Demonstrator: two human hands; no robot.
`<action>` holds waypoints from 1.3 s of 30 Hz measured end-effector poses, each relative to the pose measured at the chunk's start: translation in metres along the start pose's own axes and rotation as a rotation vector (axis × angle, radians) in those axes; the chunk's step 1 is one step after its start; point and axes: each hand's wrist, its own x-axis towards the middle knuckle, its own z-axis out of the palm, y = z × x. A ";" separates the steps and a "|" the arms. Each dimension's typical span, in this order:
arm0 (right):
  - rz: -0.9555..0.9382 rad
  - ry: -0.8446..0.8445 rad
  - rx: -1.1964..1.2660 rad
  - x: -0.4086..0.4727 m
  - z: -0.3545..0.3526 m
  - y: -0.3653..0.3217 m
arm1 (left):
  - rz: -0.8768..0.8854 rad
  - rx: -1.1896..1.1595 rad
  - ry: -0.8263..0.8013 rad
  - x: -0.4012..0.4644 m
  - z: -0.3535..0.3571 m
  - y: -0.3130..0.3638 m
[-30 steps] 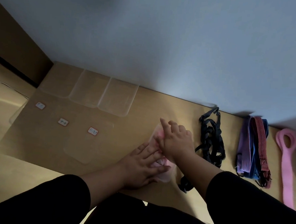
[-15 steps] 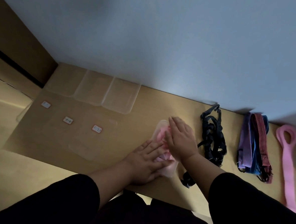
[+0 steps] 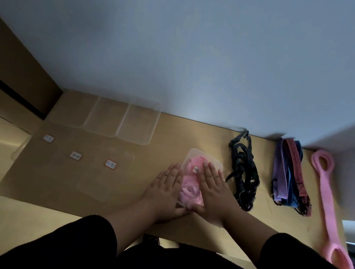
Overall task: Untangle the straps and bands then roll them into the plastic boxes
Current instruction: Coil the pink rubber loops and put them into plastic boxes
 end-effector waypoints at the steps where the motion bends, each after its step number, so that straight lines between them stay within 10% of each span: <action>1: -0.009 -0.025 0.005 0.001 -0.003 0.001 | -0.008 -0.019 -0.025 -0.001 -0.002 0.002; 39: -0.076 -0.159 -0.187 0.106 -0.069 0.037 | -0.163 0.136 -0.131 0.098 -0.070 -0.040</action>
